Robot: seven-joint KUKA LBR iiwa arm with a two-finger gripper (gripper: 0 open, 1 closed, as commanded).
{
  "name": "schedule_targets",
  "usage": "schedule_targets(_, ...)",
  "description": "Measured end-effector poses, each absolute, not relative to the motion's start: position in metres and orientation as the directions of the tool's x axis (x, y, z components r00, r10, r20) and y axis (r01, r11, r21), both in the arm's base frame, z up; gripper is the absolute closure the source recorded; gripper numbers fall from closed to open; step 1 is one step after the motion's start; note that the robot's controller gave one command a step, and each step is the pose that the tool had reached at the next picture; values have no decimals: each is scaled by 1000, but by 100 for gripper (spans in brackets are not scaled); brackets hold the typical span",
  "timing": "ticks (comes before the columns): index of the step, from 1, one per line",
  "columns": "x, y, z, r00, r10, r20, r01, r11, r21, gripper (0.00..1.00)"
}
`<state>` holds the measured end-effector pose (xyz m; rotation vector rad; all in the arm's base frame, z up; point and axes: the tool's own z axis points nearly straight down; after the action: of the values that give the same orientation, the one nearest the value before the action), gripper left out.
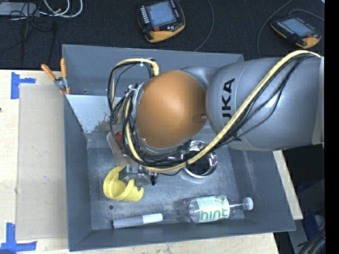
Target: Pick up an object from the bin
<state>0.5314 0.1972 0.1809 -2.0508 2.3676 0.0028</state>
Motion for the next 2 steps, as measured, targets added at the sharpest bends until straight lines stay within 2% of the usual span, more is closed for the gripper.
schedule_targets(1, 567, 248, 171, -35, -999, -12, -999, 35, -7, 100)
schedule_targets(2, 572, 235, 132, 266, -964, -11, -964, -266, -13, 100)
